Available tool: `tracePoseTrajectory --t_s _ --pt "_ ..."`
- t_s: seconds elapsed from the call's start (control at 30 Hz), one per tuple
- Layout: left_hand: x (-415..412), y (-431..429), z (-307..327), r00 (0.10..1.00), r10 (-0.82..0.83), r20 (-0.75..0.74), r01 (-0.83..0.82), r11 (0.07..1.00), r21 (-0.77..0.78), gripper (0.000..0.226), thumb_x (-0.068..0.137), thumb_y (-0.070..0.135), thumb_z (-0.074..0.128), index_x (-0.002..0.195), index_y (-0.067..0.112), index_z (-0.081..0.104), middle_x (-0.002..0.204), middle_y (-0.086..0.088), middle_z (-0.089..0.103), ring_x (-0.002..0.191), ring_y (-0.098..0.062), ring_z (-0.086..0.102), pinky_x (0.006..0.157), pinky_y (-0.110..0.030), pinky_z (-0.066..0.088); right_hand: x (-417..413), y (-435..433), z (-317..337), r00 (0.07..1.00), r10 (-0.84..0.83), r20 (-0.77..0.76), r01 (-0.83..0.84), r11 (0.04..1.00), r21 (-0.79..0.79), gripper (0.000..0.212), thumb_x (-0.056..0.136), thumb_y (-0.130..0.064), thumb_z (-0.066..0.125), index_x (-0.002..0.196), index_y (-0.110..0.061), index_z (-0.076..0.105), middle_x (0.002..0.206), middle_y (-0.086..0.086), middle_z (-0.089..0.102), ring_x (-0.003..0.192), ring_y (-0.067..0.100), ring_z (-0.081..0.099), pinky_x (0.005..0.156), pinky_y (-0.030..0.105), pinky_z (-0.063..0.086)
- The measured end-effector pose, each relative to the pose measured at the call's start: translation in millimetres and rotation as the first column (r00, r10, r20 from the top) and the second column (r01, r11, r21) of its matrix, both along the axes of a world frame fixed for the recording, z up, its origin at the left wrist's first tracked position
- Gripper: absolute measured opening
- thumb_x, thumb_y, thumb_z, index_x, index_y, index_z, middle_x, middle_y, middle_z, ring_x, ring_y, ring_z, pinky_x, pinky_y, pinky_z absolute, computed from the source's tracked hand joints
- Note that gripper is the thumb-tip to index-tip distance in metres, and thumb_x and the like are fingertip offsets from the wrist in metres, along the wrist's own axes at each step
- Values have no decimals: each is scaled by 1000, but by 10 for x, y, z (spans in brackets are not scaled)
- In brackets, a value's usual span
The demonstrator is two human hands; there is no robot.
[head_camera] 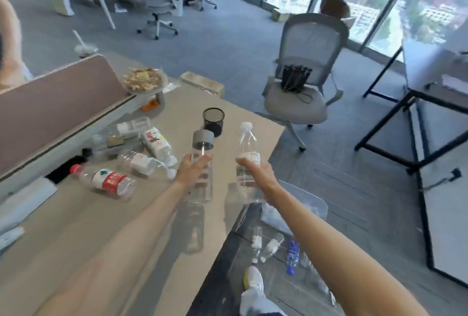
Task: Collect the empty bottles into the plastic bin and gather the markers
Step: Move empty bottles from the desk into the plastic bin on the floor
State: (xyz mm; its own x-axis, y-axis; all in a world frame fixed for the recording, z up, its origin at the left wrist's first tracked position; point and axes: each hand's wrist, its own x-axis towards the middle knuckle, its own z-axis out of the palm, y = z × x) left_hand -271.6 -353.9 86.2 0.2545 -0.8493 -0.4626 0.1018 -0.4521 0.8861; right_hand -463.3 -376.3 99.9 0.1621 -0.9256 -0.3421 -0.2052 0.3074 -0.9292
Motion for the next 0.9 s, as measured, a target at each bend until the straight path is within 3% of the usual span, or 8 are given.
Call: tracePoseTrajectory --t_s 0.2,0.3,0.37,0.47,0.7,0.8,0.9 --pt "-1440 -388 -78 961 -275 -1 275 961 31 52 88 46 65 123 9 51 108 -9 64 86 -21 62 62 -33 53 -1530 -7 -225 956 -275 -105 277 961 6 15 86 -35 68 92 -21 66 88 -3 67 80 11 62 68 25 50" --pt "-2019 -585 -192 930 -366 39 363 929 67 77 72 65 69 127 14 50 117 -8 64 101 -25 64 86 -48 56 -2170 -111 -424 933 -342 -114 350 935 59 27 86 -43 66 98 -19 67 94 1 69 84 15 65 75 34 56" --pt "-2330 -759 -271 907 -416 64 407 906 115 93 65 73 68 135 17 46 124 -9 62 107 -26 64 93 -52 53 -2555 -257 -581 922 -370 -115 381 919 97 39 83 -54 65 99 -18 69 98 4 71 90 22 69 82 43 57" --pt "-2734 -1035 -368 916 -397 51 386 910 151 64 84 55 65 131 15 46 107 -9 64 88 -24 64 82 -48 58 -3019 -520 -836 920 -370 -132 388 908 160 51 77 -62 64 97 -16 72 97 9 74 91 28 71 87 47 56" --pt "-3282 -1615 -797 914 -398 84 368 897 246 39 88 51 64 114 27 47 105 -5 61 88 -24 61 84 -47 56 -3487 -993 -1126 946 -287 -149 318 910 265 40 85 -45 62 114 -17 65 108 -1 65 94 12 60 71 30 47" --pt "-3373 -1816 -967 915 -397 68 364 887 284 35 90 49 62 112 29 45 105 -4 62 88 -24 61 83 -45 55 -3481 -1166 -1201 958 -250 -138 281 910 305 31 87 -37 60 109 -15 64 106 2 65 95 15 60 81 36 52" --pt "-3422 -2007 -1262 911 -407 62 366 871 328 44 89 51 61 120 22 48 106 -4 63 83 -20 61 66 -35 53 -3436 -1202 -1363 958 -232 -167 279 889 364 32 88 -38 60 107 -13 66 105 5 66 89 14 60 79 35 48"
